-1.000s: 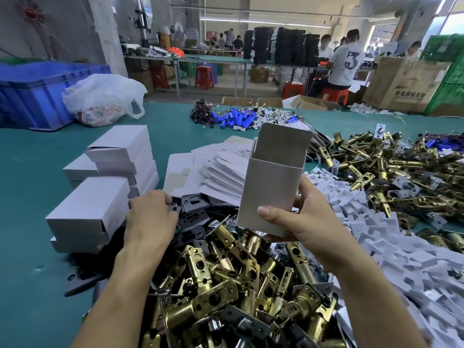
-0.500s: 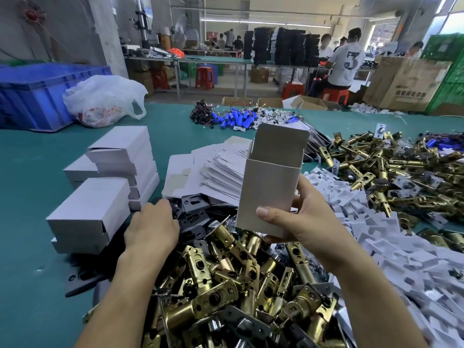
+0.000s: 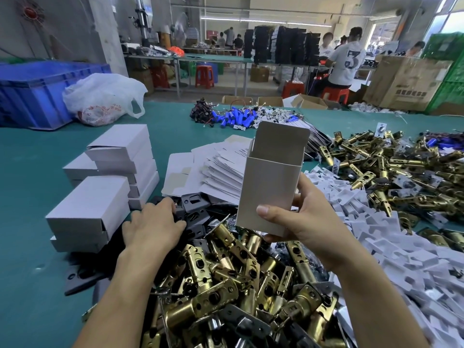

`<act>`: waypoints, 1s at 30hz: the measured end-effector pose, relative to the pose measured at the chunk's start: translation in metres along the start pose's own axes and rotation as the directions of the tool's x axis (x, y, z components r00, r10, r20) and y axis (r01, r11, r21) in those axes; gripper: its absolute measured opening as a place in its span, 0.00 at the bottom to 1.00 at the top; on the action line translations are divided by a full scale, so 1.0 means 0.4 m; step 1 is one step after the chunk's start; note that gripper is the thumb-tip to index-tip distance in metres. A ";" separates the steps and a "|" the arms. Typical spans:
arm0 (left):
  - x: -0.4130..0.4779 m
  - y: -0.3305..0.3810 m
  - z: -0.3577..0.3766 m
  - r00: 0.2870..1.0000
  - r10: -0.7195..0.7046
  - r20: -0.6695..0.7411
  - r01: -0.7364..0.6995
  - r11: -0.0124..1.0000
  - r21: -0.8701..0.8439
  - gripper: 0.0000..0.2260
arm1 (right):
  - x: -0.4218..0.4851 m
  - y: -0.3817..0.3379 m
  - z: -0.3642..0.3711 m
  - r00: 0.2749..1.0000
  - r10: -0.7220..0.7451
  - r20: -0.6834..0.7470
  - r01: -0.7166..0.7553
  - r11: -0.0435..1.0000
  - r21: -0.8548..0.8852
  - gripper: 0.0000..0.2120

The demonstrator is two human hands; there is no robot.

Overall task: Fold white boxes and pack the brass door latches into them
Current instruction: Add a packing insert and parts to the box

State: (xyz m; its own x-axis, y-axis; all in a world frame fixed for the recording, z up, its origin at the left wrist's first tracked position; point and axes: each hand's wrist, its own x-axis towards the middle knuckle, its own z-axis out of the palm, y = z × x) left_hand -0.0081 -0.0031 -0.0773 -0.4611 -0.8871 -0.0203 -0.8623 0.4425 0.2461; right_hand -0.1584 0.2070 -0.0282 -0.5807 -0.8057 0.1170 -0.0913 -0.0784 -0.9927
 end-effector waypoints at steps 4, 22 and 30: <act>-0.002 -0.002 -0.006 0.999 0.028 -0.038 -0.031 0.997 -0.072 0.12 | 0.001 0.000 0.000 1.000 0.000 -0.003 0.000 1.000 -0.010 0.24; 0.005 -0.001 0.000 0.999 0.038 -0.030 -0.040 0.996 -0.079 0.16 | 0.002 0.001 -0.002 1.000 0.014 0.002 -0.014 1.000 -0.009 0.25; -0.007 0.005 -0.017 0.990 0.060 -0.128 -0.086 0.974 -0.208 0.17 | 0.001 0.000 -0.002 1.000 0.018 -0.003 -0.018 1.000 -0.016 0.24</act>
State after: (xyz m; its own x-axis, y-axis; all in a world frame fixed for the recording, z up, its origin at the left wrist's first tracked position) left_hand -0.0072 -0.0006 -0.0701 -0.4815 -0.8684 0.1187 -0.7571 0.4803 0.4429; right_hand -0.1592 0.2073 -0.0282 -0.5849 -0.8050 0.0990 -0.0940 -0.0540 -0.9941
